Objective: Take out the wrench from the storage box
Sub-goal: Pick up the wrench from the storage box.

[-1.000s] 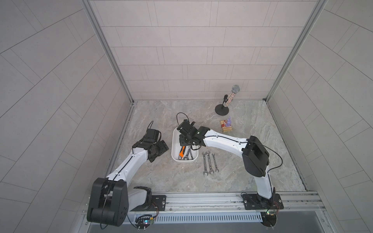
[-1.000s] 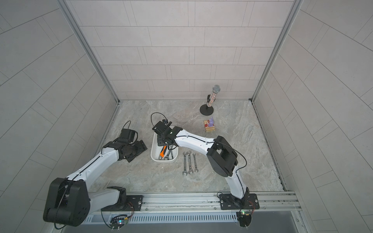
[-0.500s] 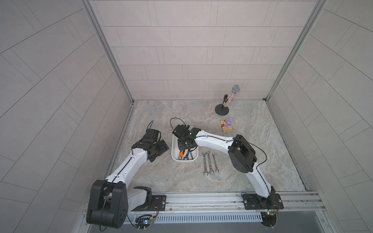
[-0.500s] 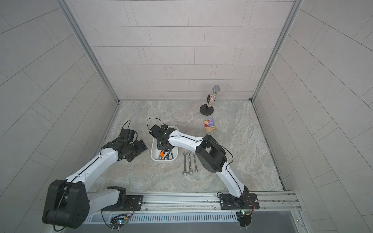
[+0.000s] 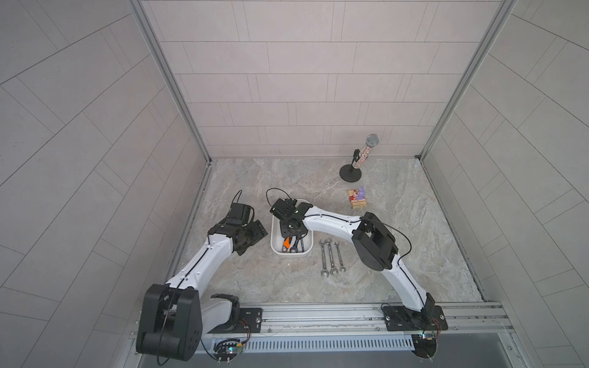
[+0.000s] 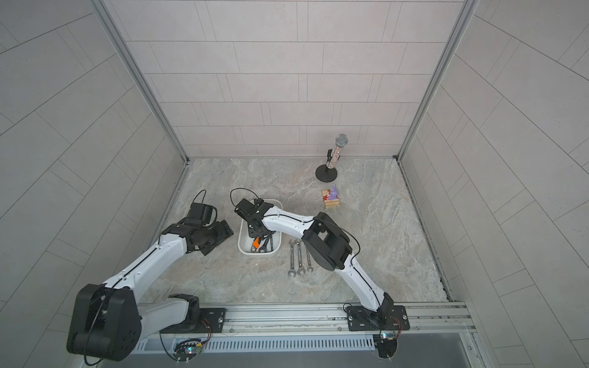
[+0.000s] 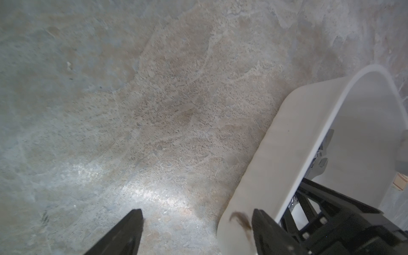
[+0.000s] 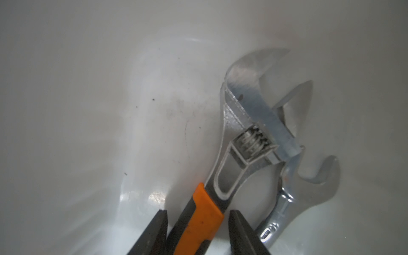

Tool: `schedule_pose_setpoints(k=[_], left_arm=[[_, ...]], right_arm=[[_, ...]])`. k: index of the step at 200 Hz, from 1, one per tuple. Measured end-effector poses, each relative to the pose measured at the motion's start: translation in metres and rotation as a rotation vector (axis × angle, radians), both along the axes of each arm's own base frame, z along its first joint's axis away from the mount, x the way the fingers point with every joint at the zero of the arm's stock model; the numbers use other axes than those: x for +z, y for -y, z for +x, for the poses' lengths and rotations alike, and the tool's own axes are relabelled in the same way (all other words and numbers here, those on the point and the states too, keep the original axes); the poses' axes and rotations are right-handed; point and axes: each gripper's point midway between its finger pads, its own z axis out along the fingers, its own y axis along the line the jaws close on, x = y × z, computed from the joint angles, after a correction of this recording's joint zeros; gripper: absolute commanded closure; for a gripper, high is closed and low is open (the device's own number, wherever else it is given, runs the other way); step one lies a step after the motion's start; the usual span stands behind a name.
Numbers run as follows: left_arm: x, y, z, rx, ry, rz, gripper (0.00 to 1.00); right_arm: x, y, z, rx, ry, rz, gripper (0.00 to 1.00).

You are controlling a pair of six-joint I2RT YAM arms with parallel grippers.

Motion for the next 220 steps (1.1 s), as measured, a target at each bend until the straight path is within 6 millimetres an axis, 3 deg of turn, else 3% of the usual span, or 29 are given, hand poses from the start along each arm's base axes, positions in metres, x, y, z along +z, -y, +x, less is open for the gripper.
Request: schedule_pose_setpoints(k=[89,116,154,184,220], left_arm=[[0.001,0.001,0.001,0.001,0.005,-0.005,0.15],[0.001,0.001,0.001,0.001,0.005,-0.005,0.15],[0.001,0.001,0.001,0.002,0.006,-0.005,0.15],[0.001,0.001,0.002,0.002,0.010,-0.006,0.15],[0.002,0.001,0.004,0.004,0.017,-0.009,0.15]], right_arm=[[-0.002,-0.006,0.008,0.078,0.025,-0.035,0.65],[-0.001,-0.005,0.008,0.103,0.033,-0.056,0.63],[-0.002,0.001,0.004,0.127,0.027,-0.101,0.53],[-0.003,0.002,-0.001,0.132,0.020,-0.115,0.54],[-0.005,-0.001,-0.007,0.136,0.006,-0.115,0.62]])
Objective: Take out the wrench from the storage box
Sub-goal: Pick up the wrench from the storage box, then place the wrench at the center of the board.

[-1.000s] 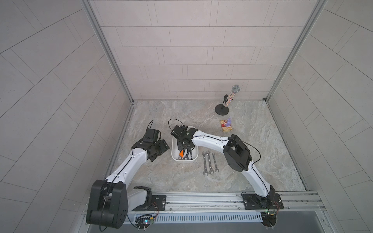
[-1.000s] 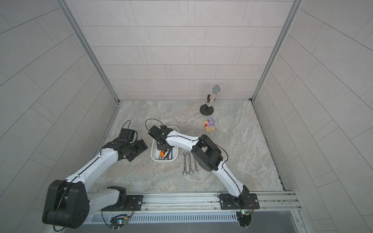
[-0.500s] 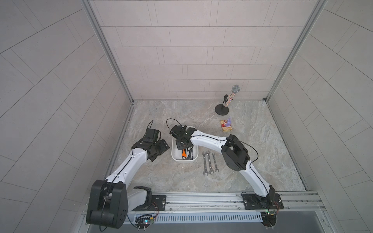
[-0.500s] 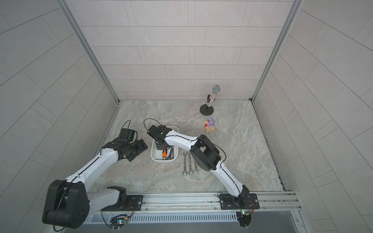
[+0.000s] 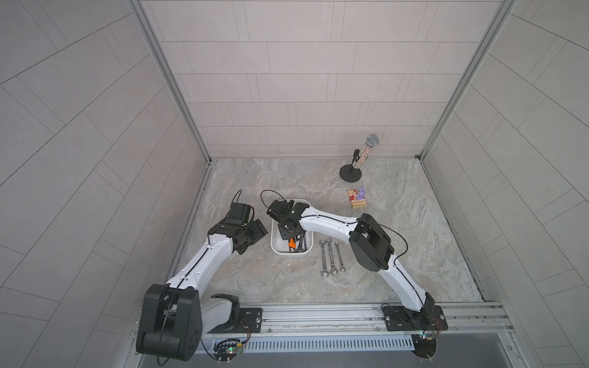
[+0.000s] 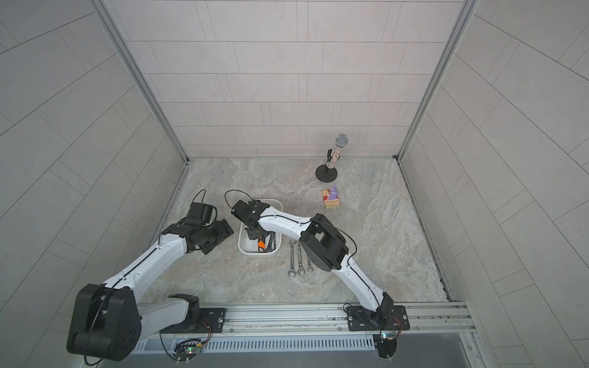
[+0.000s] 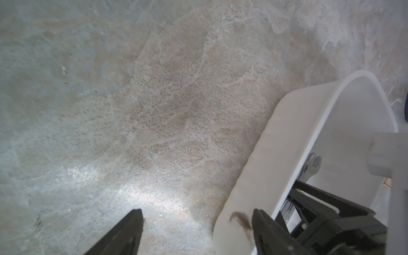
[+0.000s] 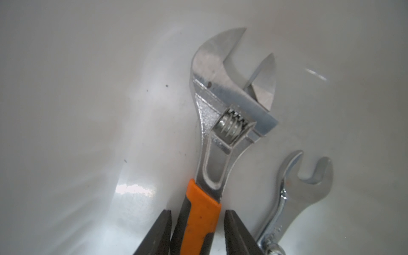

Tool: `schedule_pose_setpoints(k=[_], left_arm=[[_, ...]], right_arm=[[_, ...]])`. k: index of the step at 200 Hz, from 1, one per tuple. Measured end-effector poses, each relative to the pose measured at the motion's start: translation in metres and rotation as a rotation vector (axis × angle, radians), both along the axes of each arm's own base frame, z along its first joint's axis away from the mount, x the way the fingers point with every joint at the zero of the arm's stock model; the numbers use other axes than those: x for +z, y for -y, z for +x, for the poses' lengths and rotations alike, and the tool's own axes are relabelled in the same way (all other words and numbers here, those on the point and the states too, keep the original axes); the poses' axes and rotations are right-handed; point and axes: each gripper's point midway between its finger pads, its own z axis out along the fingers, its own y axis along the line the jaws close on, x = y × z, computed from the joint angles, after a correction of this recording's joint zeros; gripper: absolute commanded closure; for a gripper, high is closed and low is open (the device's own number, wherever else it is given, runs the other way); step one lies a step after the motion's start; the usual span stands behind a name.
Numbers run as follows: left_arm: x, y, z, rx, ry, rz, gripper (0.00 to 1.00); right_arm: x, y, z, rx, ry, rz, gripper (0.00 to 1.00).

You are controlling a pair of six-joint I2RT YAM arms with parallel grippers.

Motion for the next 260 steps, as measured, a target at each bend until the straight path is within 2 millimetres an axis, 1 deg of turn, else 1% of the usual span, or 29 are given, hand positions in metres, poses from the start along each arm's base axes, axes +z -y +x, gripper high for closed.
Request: schedule_pose_setpoints(k=[18,56,132,160,175,189,229,243,260], left_arm=[[0.000,0.000,0.000,0.000,0.001,-0.001,0.15],[0.000,0.001,0.000,-0.003,0.000,-0.006,0.15],[0.000,0.003,-0.001,-0.008,-0.002,-0.017,0.15],[0.000,0.003,0.000,-0.008,-0.001,-0.021,0.15],[0.000,0.004,0.000,-0.009,0.000,-0.022,0.15],[0.000,0.003,0.000,-0.006,0.001,-0.024,0.13],[0.003,0.002,0.001,-0.009,0.013,-0.023,0.07],[0.005,0.001,0.001,-0.009,0.021,-0.021,0.07],[0.008,0.001,0.002,-0.008,0.032,-0.018,0.07]], right_arm=[[-0.001,-0.002,-0.001,-0.003,-0.006,0.005,0.71],[0.000,-0.006,0.000,-0.003,-0.019,0.015,0.85],[0.005,-0.004,-0.002,0.017,-0.041,0.009,0.93],[0.012,-0.004,0.001,0.022,-0.042,0.015,0.94],[0.021,-0.007,0.004,0.027,-0.030,0.030,0.94],[0.034,-0.009,0.007,0.033,-0.014,0.047,0.95],[0.084,-0.011,0.014,0.041,0.050,0.121,0.95],[0.102,-0.010,0.015,0.042,0.075,0.150,0.96],[0.119,-0.005,0.016,0.041,0.101,0.176,0.96]])
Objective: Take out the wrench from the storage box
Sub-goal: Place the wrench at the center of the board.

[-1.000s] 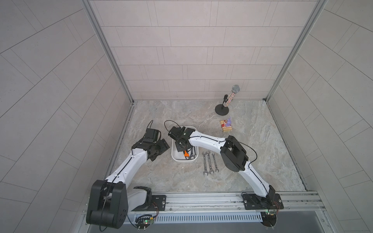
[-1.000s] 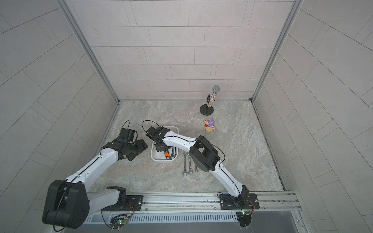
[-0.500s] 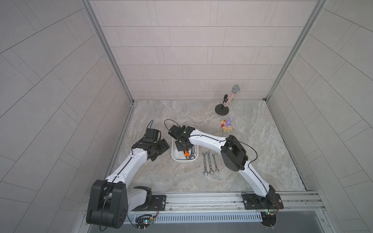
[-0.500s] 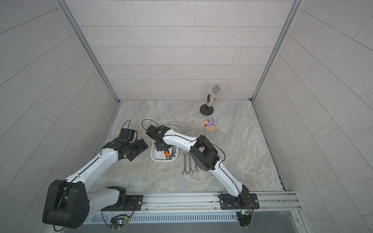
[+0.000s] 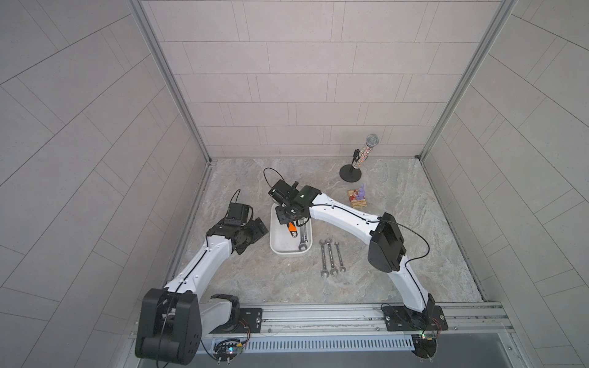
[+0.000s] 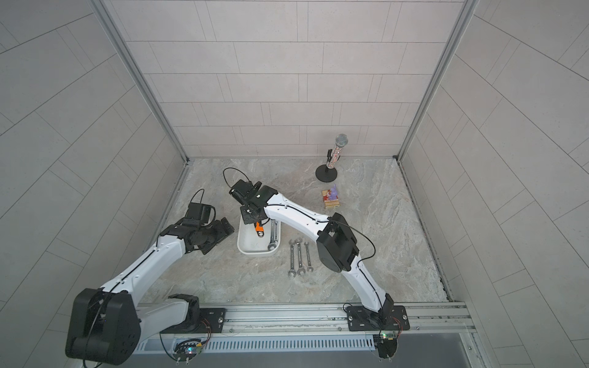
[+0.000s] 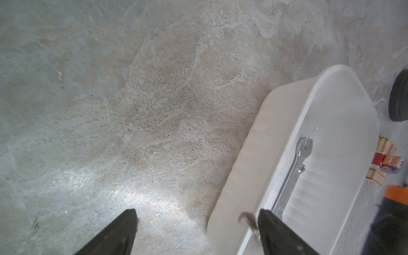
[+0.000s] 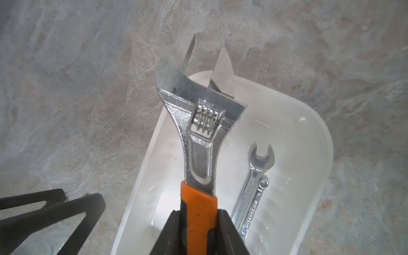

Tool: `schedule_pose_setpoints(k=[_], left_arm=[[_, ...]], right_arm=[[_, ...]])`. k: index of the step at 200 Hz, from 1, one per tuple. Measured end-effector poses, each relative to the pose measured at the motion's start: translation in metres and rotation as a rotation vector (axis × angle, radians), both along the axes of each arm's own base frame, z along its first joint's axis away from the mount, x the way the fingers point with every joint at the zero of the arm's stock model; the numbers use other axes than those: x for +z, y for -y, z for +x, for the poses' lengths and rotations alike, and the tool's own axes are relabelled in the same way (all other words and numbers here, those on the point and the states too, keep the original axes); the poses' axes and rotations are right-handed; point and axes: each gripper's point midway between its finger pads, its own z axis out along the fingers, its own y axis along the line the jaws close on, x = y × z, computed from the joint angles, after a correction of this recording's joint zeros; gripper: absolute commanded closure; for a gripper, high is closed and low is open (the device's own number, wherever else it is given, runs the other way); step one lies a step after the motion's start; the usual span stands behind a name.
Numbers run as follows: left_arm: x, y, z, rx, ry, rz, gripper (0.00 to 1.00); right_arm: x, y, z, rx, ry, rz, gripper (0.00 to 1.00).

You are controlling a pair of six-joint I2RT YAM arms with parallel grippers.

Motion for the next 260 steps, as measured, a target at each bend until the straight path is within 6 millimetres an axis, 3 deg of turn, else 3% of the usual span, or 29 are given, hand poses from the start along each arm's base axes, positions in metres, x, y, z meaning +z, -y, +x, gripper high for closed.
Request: schedule_pose_setpoints(k=[25,69,163,202,260], left_arm=[[0.002,-0.001,0.001,0.002,0.009,0.002,0.07],[0.002,0.000,0.001,0.002,0.008,0.002,0.07],[0.007,0.003,0.007,-0.007,0.035,-0.017,0.11],[0.014,0.014,0.016,-0.043,0.080,-0.067,0.19],[0.017,0.028,0.024,-0.086,0.107,-0.123,0.19]], right_arm=[[0.010,0.014,-0.002,-0.010,0.020,0.011,0.96],[0.001,0.048,-0.002,-0.045,0.016,-0.023,0.96],[0.000,0.147,-0.018,-0.153,0.038,-0.058,0.97],[-0.038,0.200,-0.052,-0.174,-0.011,-0.154,0.97],[-0.112,0.249,-0.118,-0.198,-0.165,-0.235,0.98]])
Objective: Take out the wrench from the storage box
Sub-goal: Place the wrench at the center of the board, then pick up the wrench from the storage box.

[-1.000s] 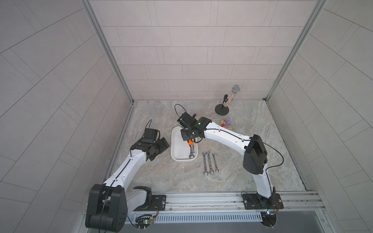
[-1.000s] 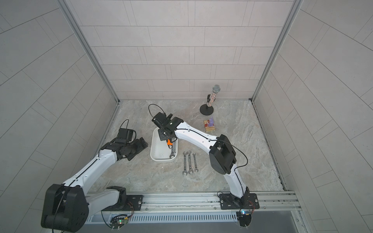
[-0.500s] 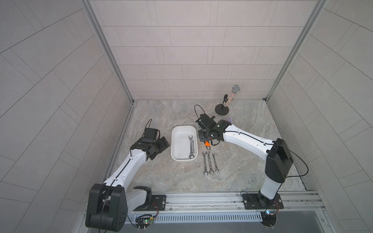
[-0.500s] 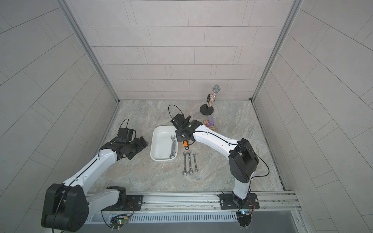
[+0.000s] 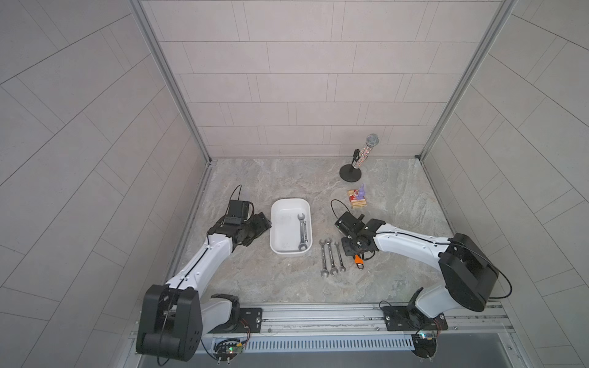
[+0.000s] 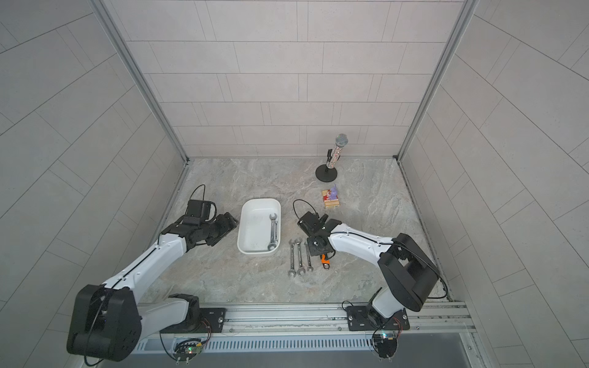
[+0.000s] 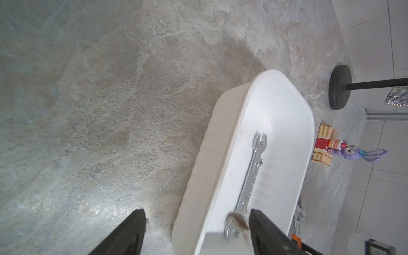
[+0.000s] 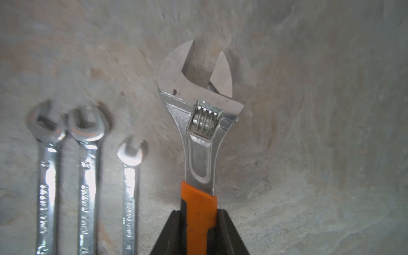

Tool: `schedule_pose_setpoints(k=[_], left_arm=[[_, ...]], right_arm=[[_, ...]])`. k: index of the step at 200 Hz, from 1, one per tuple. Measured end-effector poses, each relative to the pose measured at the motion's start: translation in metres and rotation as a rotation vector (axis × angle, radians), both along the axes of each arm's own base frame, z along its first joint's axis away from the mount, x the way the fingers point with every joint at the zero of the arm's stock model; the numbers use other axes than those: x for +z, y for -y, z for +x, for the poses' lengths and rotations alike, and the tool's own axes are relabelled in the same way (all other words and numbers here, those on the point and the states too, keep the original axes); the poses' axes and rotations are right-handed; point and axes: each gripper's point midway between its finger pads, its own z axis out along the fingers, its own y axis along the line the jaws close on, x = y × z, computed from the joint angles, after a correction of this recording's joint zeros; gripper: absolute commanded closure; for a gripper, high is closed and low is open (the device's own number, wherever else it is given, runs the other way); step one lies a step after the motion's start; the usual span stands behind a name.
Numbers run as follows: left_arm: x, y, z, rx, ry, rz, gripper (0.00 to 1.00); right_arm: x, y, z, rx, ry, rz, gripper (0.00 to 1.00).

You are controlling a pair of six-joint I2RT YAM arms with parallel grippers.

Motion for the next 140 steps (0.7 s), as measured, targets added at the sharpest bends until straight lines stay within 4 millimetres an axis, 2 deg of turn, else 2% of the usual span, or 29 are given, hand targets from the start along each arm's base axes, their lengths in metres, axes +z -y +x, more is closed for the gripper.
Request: schedule_pose_setpoints(k=[37,73,101,121,140], left_arm=[[0.004,0.005,0.004,-0.020,0.024,-0.019,0.19],[0.003,0.008,0.004,-0.034,0.020,-0.032,0.19],[0.002,0.012,0.002,-0.063,0.025,-0.041,0.17],[-0.001,0.016,-0.003,-0.084,0.020,-0.058,0.17],[-0.002,0.019,-0.007,-0.103,0.015,-0.070,0.16]], right_arm=[[-0.011,0.007,-0.013,-0.024,-0.002,0.032,0.91],[-0.015,0.005,-0.014,-0.028,-0.002,0.050,0.69],[-0.015,0.003,-0.015,-0.016,-0.014,0.061,0.60],[-0.009,0.003,-0.014,-0.011,-0.018,0.061,0.55],[0.007,-0.001,-0.010,-0.012,0.010,0.085,0.55]])
